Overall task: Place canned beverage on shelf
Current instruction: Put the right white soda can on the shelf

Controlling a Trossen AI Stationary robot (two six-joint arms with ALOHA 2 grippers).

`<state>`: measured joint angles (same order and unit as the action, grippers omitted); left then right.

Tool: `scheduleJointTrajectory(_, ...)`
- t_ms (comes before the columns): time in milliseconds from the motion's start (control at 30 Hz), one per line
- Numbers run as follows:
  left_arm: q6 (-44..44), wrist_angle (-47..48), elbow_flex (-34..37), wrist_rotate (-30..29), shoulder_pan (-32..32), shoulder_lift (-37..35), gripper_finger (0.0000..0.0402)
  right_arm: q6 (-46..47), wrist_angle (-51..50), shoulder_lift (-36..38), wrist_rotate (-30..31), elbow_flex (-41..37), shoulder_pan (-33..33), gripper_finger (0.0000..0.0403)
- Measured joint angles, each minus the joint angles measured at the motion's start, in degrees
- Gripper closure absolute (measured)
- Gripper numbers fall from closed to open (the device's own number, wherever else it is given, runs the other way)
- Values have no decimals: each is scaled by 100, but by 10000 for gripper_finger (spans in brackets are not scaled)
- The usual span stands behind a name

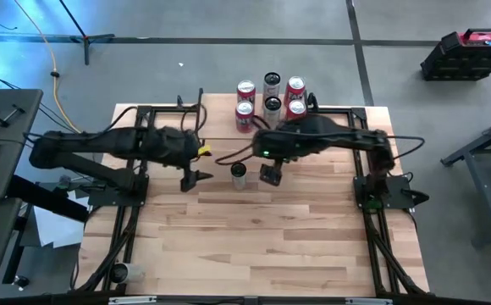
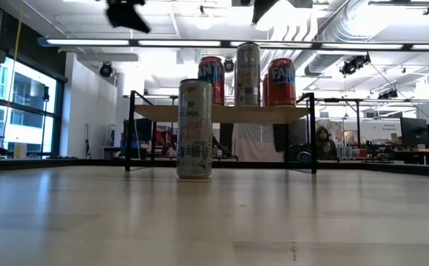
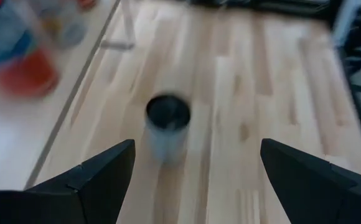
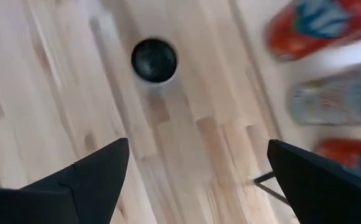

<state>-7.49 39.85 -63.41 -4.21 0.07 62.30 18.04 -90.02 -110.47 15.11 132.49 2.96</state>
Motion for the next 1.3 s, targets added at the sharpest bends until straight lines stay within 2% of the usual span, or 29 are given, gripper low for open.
scheduleJointTrajectory(200, 690, -950, -50, 1600, 735, 618, 64, 977, 1, 532, 793, -2, 368, 34)
scheduleJointTrajectory(300, 969, -1010, -393, 1875, 957, 1010, 64, 1415, 0, 645, 1052, -2, 547, 34)
scheduleJointTrajectory(500, 1561, -605, -1127, 1945, 1141, 1703, 64, 2089, 0, 680, 1152, -2, 836, 34)
scheduleJointTrajectory(667, 1994, -413, -1194, 2593, 1196, 2131, 64, 2591, 0, 675, 1236, -2, 1111, 34)
scheduleJointTrajectory(900, 2516, -385, -1194, 2554, 1198, 2554, 64, 3049, 1, 673, 1650, -2, 1537, 34)
scheduleJointTrajectory(1100, 2204, -333, -1193, 2361, 1277, 2954, 64, 3466, 0, 673, 1784, -2, 1682, 34)
scheduleJointTrajectory(1300, 2173, -369, -1192, 2147, 1247, 2999, 64, 3566, 0, 671, 1876, -2, 1705, 34)
